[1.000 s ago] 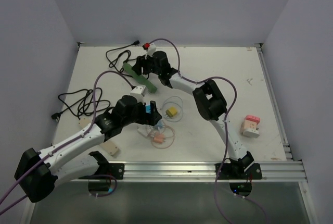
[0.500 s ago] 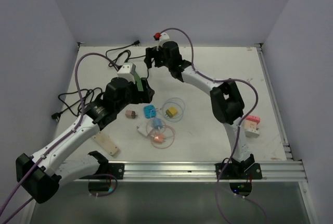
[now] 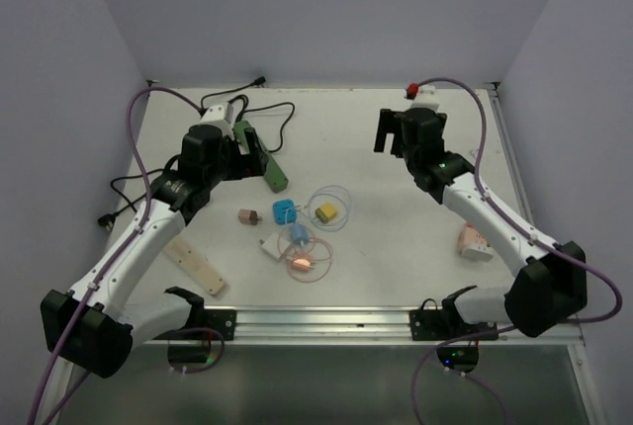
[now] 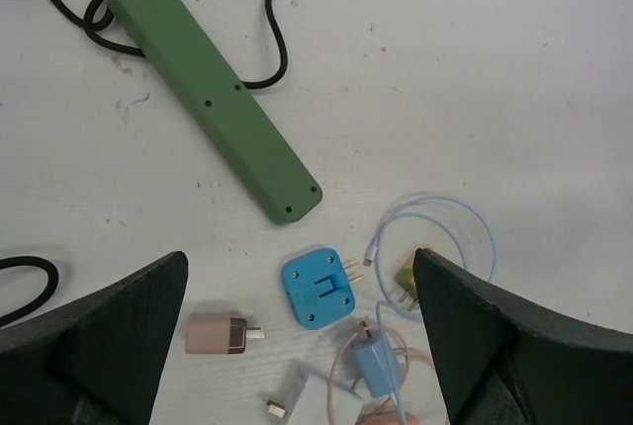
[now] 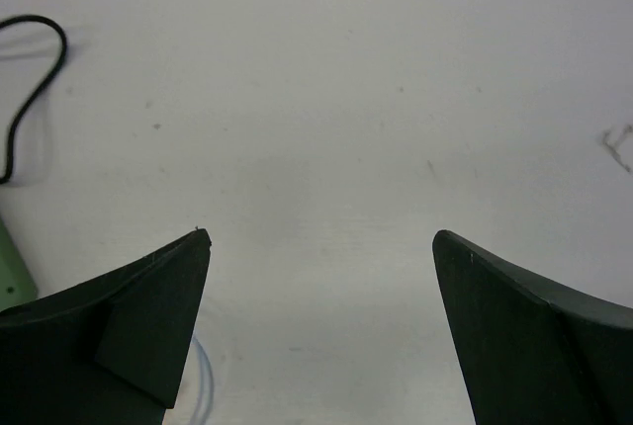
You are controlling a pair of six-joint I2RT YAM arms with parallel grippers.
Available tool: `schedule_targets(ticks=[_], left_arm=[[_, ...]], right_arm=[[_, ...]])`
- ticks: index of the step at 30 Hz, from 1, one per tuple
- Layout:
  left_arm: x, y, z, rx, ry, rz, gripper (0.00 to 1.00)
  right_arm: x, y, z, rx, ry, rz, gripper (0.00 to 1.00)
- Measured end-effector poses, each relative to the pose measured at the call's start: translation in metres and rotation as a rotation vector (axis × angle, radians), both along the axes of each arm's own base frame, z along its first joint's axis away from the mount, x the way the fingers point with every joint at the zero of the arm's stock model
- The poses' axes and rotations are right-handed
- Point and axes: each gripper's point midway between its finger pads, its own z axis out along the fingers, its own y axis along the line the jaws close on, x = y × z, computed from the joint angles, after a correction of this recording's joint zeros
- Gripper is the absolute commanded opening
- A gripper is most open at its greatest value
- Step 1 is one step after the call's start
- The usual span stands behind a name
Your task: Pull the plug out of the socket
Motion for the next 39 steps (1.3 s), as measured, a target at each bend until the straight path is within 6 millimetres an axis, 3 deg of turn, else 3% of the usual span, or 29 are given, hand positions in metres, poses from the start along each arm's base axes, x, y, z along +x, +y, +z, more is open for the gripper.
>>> schedule_targets(ticks=[4, 10, 18, 23, 27, 35, 39], left_arm=[[-0.003, 0.008, 0.003, 0.023, -0.03, 0.006, 1.0], [-0.011, 0.017, -0.006, 0.061, -0.045, 0.003, 0.99], [-0.013, 0.034, -0.018, 0.132, -0.041, 0.06, 1.0], [-0.014, 0.041, -0.011, 0.141, -0.066, 0.089, 1.0], [-0.014, 0.044, -0.011, 0.152, -0.07, 0.099, 1.0], [-0.014, 0.046, -0.014, 0.168, -0.066, 0.106, 1.0], [-0.014, 0.046, -0.015, 0.168, -0.065, 0.106, 1.0]], right_arm=[[-0.048, -0.065, -0.033, -0.031, 0.106, -0.186, 0.99], [-0.098, -0.157, -0.058, -0.024, 0.185, -0.519, 0.99], [-0.153, -0.217, -0.092, 0.023, 0.261, -0.817, 0.99], [-0.168, -0.231, -0.122, 0.094, 0.332, -0.929, 0.99], [-0.169, -0.231, -0.142, 0.134, 0.387, -0.95, 0.99], [-0.157, -0.215, -0.165, 0.185, 0.459, -0.844, 0.97], [-0.147, -0.202, -0.168, 0.22, 0.473, -0.751, 0.87]])
